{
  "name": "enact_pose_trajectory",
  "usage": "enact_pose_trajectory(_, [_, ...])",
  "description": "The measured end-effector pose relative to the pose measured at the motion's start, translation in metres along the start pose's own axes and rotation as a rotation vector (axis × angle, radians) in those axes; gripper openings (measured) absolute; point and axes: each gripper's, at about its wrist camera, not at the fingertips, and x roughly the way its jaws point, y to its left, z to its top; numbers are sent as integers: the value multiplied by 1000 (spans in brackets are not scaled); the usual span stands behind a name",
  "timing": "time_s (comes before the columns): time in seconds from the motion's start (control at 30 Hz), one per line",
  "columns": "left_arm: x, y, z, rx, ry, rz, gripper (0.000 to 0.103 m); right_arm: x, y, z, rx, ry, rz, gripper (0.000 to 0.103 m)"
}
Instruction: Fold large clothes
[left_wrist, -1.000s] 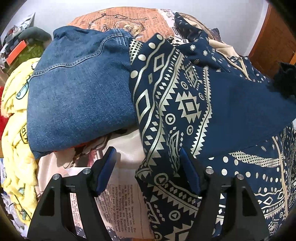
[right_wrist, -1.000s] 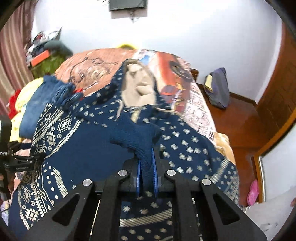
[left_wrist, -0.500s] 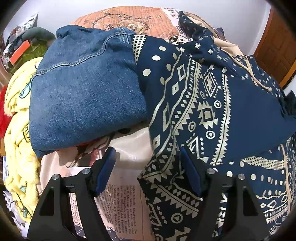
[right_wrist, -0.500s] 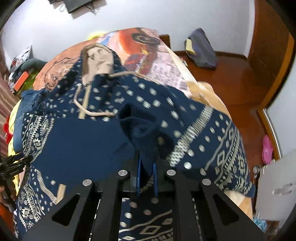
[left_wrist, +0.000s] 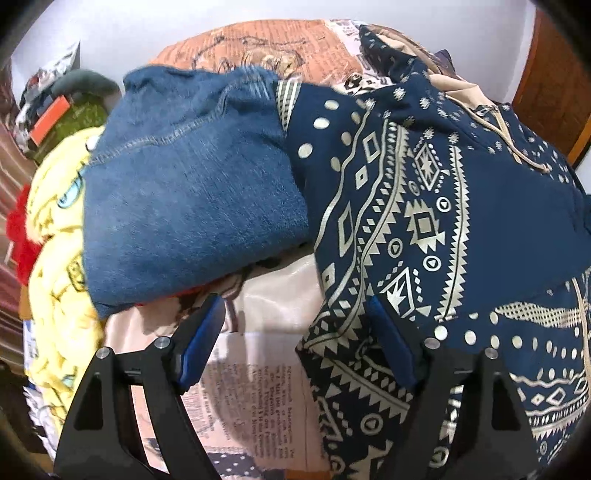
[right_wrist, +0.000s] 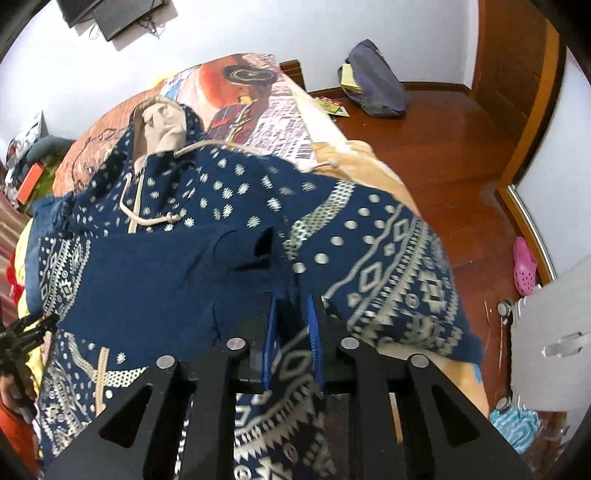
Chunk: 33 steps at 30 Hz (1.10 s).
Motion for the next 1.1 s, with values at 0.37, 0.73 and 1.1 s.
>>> enact_pose_trajectory(0.37, [-75,-24,26,83,-176,-34,80,-59,-43,11,169,-142,31,70])
enact_pose_trajectory(0.73, [-78,-70,43,68,-180,-190,81,20,-116,-28,546,50,148,71])
enact_pose_trajectory(1.1, [-54,-86,37,77,-125,-187,81,62,-142,-12,692,48,140,74])
